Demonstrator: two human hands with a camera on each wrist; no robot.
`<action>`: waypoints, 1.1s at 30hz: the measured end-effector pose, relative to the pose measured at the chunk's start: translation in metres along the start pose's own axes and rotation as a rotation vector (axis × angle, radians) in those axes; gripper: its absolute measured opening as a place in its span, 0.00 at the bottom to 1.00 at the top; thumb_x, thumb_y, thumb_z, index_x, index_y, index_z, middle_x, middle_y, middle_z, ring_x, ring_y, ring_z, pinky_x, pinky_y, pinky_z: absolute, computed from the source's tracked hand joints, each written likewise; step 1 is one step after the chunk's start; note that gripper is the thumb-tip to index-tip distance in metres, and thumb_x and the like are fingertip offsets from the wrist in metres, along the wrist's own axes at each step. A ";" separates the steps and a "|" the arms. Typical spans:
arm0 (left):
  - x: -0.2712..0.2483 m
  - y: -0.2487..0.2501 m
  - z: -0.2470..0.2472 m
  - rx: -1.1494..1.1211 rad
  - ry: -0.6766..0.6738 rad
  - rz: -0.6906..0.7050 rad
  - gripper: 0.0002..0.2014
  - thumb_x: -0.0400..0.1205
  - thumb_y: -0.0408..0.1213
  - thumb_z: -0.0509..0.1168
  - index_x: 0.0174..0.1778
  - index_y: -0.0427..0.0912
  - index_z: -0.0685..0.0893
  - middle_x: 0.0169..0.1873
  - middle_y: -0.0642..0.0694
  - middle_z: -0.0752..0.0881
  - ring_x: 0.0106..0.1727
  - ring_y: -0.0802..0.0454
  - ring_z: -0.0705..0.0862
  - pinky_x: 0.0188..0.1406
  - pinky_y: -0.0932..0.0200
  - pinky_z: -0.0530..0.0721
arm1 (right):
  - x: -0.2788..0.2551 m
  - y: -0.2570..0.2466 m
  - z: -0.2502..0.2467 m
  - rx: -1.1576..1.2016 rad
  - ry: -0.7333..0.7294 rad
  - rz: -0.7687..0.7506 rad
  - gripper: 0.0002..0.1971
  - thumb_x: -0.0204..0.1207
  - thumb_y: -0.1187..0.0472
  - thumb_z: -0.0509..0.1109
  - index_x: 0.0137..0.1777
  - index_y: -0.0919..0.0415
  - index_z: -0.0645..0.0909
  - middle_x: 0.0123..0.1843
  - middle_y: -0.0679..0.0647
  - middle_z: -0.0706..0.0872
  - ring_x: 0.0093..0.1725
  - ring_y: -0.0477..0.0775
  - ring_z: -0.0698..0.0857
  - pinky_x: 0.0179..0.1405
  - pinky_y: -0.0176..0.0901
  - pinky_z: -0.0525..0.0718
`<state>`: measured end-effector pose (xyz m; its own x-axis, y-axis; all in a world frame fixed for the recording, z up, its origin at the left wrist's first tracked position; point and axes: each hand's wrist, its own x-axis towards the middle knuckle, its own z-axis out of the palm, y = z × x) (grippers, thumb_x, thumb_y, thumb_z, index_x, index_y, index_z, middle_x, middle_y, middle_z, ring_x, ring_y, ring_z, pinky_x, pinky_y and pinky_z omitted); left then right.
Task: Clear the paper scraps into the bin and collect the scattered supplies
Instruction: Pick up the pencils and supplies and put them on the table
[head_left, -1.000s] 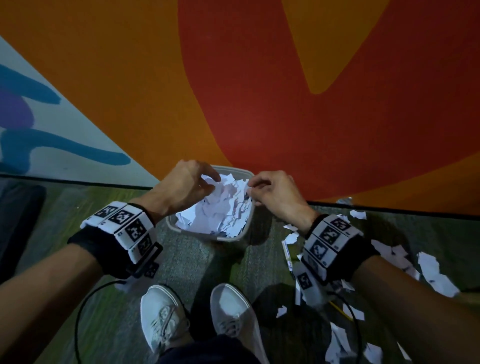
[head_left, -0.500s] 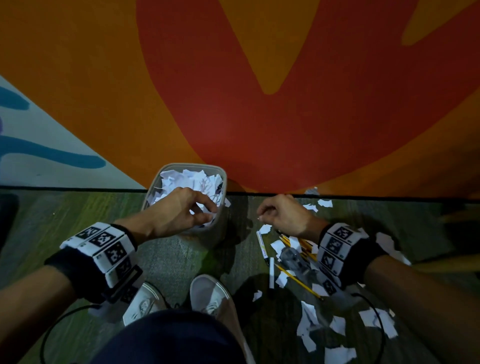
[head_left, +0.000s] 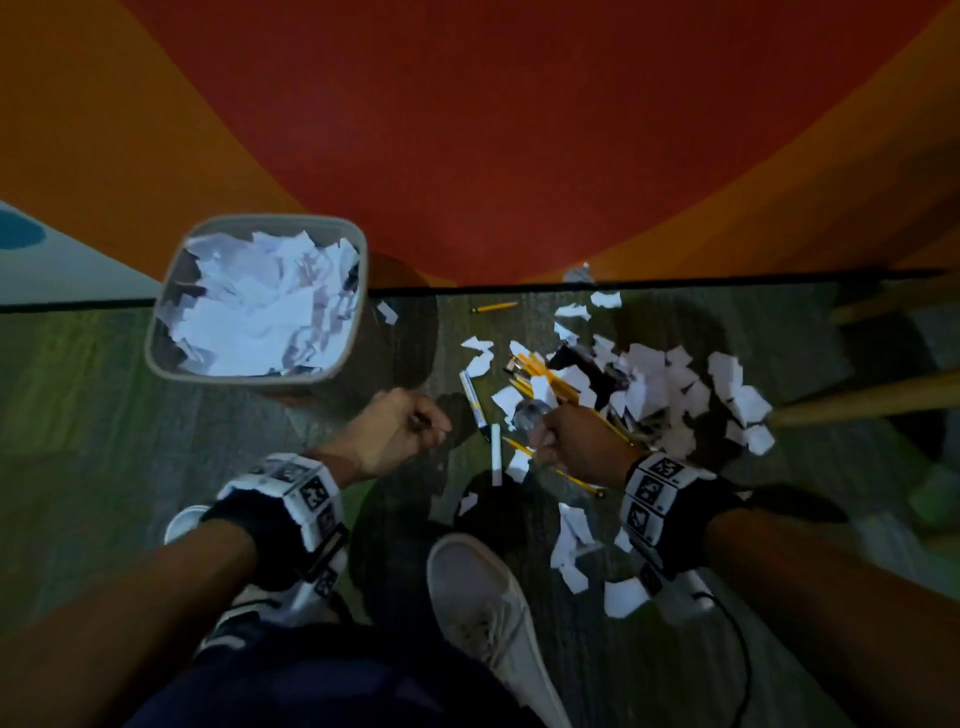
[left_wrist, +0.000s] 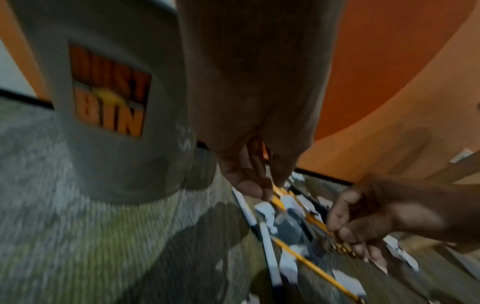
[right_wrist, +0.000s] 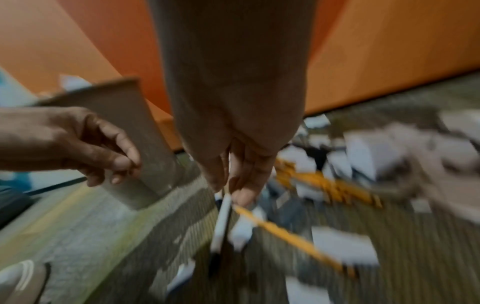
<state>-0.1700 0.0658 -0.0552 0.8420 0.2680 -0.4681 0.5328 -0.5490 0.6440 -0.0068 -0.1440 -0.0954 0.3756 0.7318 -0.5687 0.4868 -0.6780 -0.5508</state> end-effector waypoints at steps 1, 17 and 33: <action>0.009 -0.009 0.018 0.013 0.004 -0.023 0.07 0.80 0.29 0.71 0.49 0.43 0.93 0.43 0.46 0.91 0.48 0.51 0.88 0.50 0.63 0.81 | 0.004 0.009 0.014 0.037 0.003 0.019 0.11 0.78 0.67 0.70 0.39 0.50 0.80 0.45 0.57 0.86 0.49 0.58 0.86 0.53 0.50 0.84; 0.051 -0.070 0.136 0.361 -0.225 0.077 0.07 0.81 0.40 0.67 0.53 0.47 0.88 0.62 0.44 0.79 0.66 0.41 0.79 0.59 0.48 0.80 | 0.060 0.040 0.087 -0.179 -0.034 0.085 0.09 0.76 0.72 0.63 0.51 0.63 0.82 0.39 0.60 0.84 0.38 0.63 0.84 0.40 0.56 0.85; 0.020 -0.014 0.027 -0.245 0.179 0.055 0.07 0.79 0.27 0.73 0.39 0.44 0.89 0.29 0.50 0.89 0.31 0.54 0.86 0.37 0.63 0.83 | 0.029 -0.044 -0.003 0.573 0.346 -0.092 0.03 0.74 0.68 0.77 0.42 0.62 0.87 0.36 0.65 0.86 0.30 0.53 0.85 0.31 0.41 0.84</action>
<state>-0.1632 0.0576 -0.0896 0.8600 0.3903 -0.3287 0.4724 -0.3655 0.8021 -0.0154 -0.0929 -0.0859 0.6297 0.7042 -0.3279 0.0698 -0.4717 -0.8790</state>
